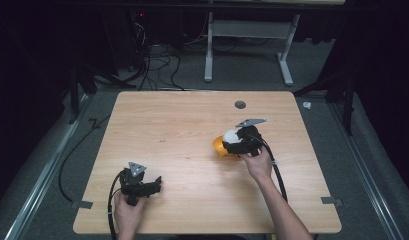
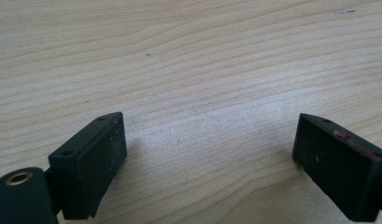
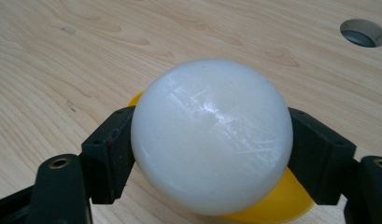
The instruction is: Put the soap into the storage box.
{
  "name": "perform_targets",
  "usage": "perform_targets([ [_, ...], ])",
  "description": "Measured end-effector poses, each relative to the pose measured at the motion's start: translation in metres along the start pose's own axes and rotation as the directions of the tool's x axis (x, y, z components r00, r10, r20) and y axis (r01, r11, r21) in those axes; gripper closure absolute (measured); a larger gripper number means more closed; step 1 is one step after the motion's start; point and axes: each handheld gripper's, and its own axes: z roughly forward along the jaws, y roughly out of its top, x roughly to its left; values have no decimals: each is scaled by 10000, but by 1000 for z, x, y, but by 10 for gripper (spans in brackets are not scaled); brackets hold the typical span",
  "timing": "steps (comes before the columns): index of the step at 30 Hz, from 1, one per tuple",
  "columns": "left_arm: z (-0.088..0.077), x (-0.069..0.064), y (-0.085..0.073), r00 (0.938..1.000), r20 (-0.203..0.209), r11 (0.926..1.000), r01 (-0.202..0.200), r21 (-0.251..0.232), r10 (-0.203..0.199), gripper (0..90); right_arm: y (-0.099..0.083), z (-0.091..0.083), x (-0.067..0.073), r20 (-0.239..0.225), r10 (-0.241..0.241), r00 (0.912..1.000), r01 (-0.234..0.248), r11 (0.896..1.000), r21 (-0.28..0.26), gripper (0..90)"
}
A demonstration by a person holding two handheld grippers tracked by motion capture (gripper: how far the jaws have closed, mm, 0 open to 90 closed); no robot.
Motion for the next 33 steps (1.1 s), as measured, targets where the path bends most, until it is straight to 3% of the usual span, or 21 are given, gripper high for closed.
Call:
perform_targets([
  [33,0,0,0,10000,5,10000,-3,-2,3,102,-6,25,-7,188,389,9991,-399,9975,577,244],
])
